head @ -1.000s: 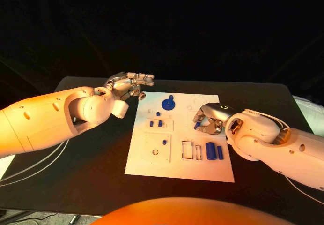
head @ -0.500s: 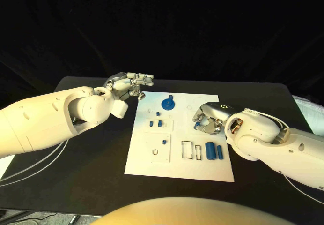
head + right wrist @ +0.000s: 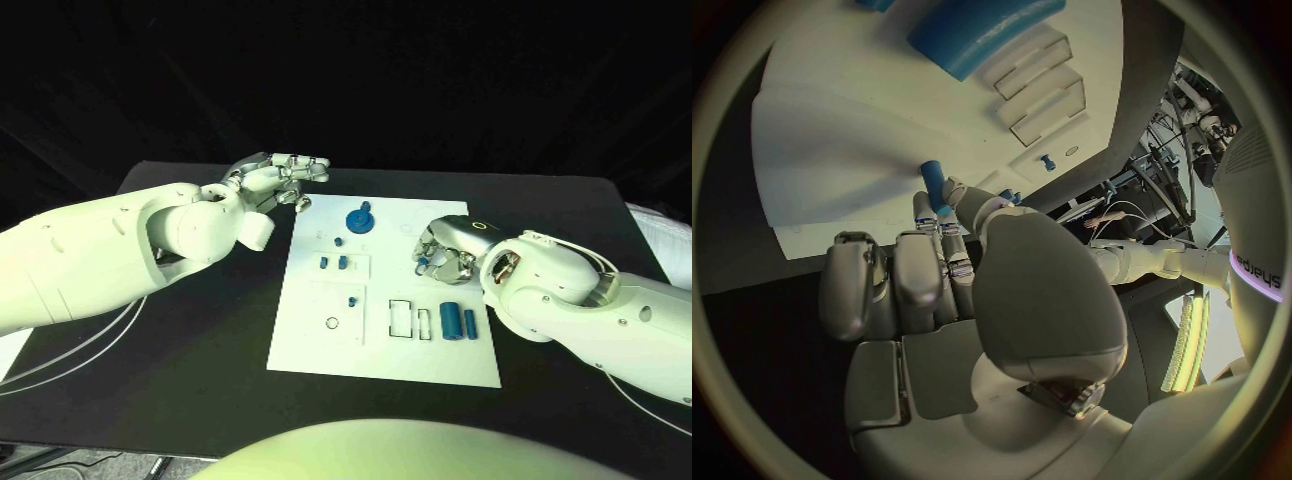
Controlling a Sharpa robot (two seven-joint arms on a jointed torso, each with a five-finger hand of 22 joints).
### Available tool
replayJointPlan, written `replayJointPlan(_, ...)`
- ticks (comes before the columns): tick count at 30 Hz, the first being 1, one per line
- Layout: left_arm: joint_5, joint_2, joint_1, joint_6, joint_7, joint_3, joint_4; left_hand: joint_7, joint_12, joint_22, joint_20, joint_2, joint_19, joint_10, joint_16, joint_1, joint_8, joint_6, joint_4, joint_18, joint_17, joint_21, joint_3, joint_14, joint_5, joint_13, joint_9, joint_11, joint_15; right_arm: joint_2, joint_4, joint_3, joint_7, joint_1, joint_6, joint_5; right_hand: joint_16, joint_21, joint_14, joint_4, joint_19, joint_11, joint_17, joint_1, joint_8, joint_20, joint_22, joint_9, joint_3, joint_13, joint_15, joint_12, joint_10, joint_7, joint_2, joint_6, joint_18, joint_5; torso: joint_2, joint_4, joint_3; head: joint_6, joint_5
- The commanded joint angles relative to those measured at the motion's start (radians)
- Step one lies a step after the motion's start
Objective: Assemble the parts on the task board
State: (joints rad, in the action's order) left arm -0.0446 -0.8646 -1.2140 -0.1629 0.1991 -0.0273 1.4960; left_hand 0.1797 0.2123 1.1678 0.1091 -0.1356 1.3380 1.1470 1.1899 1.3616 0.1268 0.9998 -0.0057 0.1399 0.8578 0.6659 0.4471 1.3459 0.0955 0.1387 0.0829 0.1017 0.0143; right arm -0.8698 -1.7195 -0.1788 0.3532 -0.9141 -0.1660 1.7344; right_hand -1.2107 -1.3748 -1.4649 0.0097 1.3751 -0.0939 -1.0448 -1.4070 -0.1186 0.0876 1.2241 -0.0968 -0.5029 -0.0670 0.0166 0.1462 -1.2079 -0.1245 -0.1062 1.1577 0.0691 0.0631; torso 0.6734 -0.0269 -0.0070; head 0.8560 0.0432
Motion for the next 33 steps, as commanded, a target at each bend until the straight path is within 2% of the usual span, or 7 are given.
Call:
replayJointPlan(1, 0.003, 0.001, -0.001, 0.018, 0.004, 0.001, 0.001, 0.001, 0.001, -0.001, 0.002, 0.007, -0.007, -0.007, -0.001, 0.001, 0.002, -0.007, -0.002, 0.013, -0.001, -0.007, -0.007, -0.010, 0.003, 0.001, -0.002, -0.002, -0.001, -0.002, -0.009, 0.000, -0.015, 0.001, -0.060, 0.013, -0.005, -0.006, -0.025, -0.003, 0.004, 0.039, -0.003, -0.017, -0.001, -0.005, 0.004, -0.002, -0.010, -0.009, 0.009, -0.005, -0.047, 0.000, 0.027, 0.004, 0.008, -0.001, 0.000, 0.0001, 0.0006, 0.000, 0.000)
replayJointPlan(8, 0.003, 0.002, 0.000, 0.018, 0.004, 0.000, -0.001, 0.001, 0.001, -0.001, 0.002, 0.007, -0.007, -0.007, -0.001, 0.001, 0.002, -0.007, -0.002, 0.013, -0.001, -0.007, -0.007, -0.010, 0.003, 0.001, -0.002, -0.002, -0.001, -0.026, -0.053, -0.005, -0.019, -0.002, -0.096, -0.008, -0.007, -0.008, -0.026, -0.010, 0.005, 0.038, -0.005, -0.018, 0.002, -0.006, 0.006, -0.002, -0.014, -0.008, 0.008, -0.010, -0.047, -0.002, 0.023, 0.003, 0.008, 0.000, -0.002, 0.0003, -0.0003, -0.002, -0.001)
replayJointPlan(12, 0.003, 0.004, 0.000, 0.017, 0.003, 0.000, -0.003, 0.001, 0.003, -0.002, 0.002, 0.008, -0.007, -0.009, -0.001, 0.002, 0.002, -0.008, -0.002, 0.013, -0.002, -0.008, -0.008, -0.010, 0.004, 0.001, -0.002, -0.002, 0.000, -0.034, -0.101, -0.011, -0.026, -0.006, -0.123, -0.028, -0.008, -0.009, -0.026, -0.011, 0.005, 0.038, -0.006, -0.017, 0.002, -0.006, 0.007, -0.003, -0.014, -0.008, 0.008, -0.012, -0.048, -0.003, 0.021, 0.003, 0.008, 0.001, -0.001, 0.0024, -0.0001, -0.008, 0.003)
replayJointPlan(19, 0.003, 0.010, 0.000, 0.020, 0.002, 0.000, -0.003, 0.001, 0.003, -0.002, 0.002, 0.008, -0.007, -0.009, -0.001, 0.002, 0.002, -0.008, -0.002, 0.013, -0.002, -0.008, -0.008, -0.010, 0.004, 0.001, -0.002, -0.002, 0.000, -0.005, -0.172, -0.013, -0.043, 0.000, -0.140, -0.061, -0.008, -0.010, -0.026, -0.017, 0.006, 0.038, -0.005, -0.017, 0.004, -0.006, 0.008, -0.003, -0.018, -0.008, 0.008, -0.016, -0.051, -0.003, 0.019, 0.004, 0.007, 0.010, 0.000, -0.0055, -0.0017, -0.005, 0.018)
replayJointPlan(21, 0.003, 0.011, 0.000, 0.019, 0.002, 0.000, -0.004, 0.001, 0.003, -0.002, 0.002, 0.008, -0.007, -0.009, -0.001, 0.002, 0.002, -0.008, -0.002, 0.013, -0.002, -0.008, -0.008, -0.010, 0.004, 0.001, -0.002, -0.002, 0.000, 0.008, -0.183, -0.011, -0.047, 0.005, -0.139, -0.064, -0.008, -0.009, -0.026, -0.018, 0.006, 0.037, -0.005, -0.017, 0.004, -0.006, 0.007, -0.003, -0.019, -0.008, 0.008, -0.017, -0.051, -0.004, 0.019, 0.004, 0.008, 0.011, 0.000, -0.0047, -0.0016, -0.004, 0.022)
replayJointPlan(25, 0.003, 0.013, 0.000, 0.018, 0.003, 0.000, -0.005, 0.001, 0.003, -0.002, 0.002, 0.008, -0.007, -0.009, -0.001, 0.002, 0.002, -0.008, -0.002, 0.013, -0.002, -0.008, -0.008, -0.010, 0.004, 0.001, -0.002, -0.002, 0.000, 0.046, -0.194, 0.001, -0.060, 0.020, -0.137, -0.064, -0.008, -0.009, -0.026, -0.018, 0.005, 0.037, -0.005, -0.016, 0.005, -0.006, 0.006, -0.003, -0.019, -0.008, 0.008, -0.018, -0.051, -0.004, 0.019, 0.004, 0.008, 0.013, 0.000, -0.0029, -0.0019, 0.001, 0.036)
replayJointPlan(33, 0.003, 0.017, 0.000, 0.020, 0.003, 0.000, -0.004, 0.001, 0.003, -0.002, 0.002, 0.008, -0.007, -0.009, -0.001, 0.002, 0.002, -0.008, -0.002, 0.013, -0.002, -0.008, -0.008, -0.010, 0.004, 0.001, -0.002, -0.002, 0.000, 0.125, -0.164, 0.042, -0.088, 0.044, -0.118, -0.062, -0.007, -0.008, -0.025, -0.023, 0.004, 0.036, -0.003, -0.017, 0.007, -0.005, 0.005, -0.004, -0.022, -0.008, 0.007, -0.021, -0.051, -0.005, 0.019, 0.002, 0.008, 0.018, 0.000, -0.0043, -0.0018, 0.009, 0.047)
